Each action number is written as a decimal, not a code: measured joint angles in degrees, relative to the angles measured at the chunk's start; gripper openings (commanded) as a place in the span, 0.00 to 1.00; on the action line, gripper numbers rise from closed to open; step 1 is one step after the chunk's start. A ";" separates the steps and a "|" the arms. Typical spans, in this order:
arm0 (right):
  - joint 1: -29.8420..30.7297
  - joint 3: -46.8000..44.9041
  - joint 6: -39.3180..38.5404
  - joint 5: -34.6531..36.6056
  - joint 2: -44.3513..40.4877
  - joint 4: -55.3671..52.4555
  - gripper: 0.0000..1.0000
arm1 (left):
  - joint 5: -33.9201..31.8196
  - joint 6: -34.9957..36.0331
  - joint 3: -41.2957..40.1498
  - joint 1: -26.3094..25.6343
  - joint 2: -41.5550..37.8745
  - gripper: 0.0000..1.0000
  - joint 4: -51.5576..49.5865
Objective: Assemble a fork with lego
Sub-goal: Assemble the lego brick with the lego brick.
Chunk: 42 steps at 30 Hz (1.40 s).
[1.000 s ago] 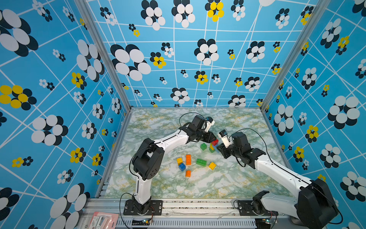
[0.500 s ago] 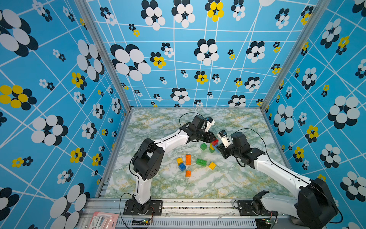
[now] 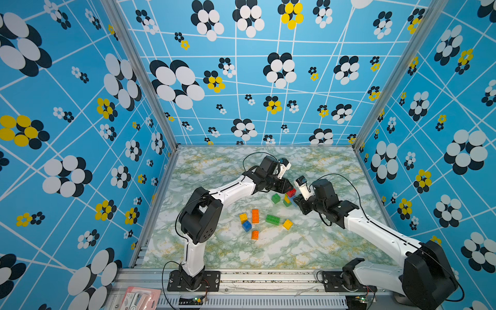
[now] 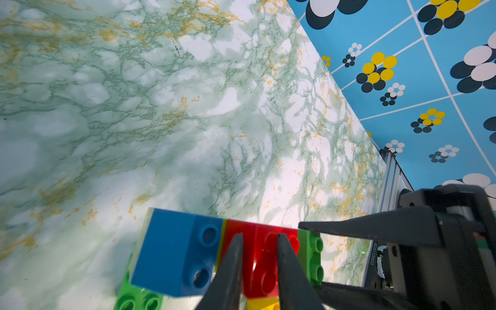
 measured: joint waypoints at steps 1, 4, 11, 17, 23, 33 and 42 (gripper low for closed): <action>0.02 0.00 0.00 0.04 0.00 0.00 0.02 | 0.00 0.00 0.00 0.00 0.00 0.24 0.00; 0.22 0.00 0.02 0.24 -0.02 0.02 0.20 | 0.00 0.00 0.00 0.00 0.00 0.24 0.00; 0.22 0.20 1.09 -0.55 0.92 -1.79 0.63 | -0.07 -0.02 0.00 0.11 -0.02 0.24 0.00; 0.22 0.61 2.60 -1.36 0.48 -3.54 0.99 | -0.07 -0.02 0.00 0.15 -0.02 0.24 0.00; -0.17 0.79 6.88 -2.19 -3.78 -2.23 0.99 | -0.07 -0.02 0.00 0.15 -0.02 0.24 0.00; -8.37 -10.43 36.96 -7.45 -10.10 16.90 0.99 | -0.17 -0.02 0.00 0.15 -0.02 0.24 0.00; -11.39 -25.16 65.81 -9.51 -10.93 34.36 0.99 | -0.20 -0.02 0.00 0.15 -0.02 0.24 0.00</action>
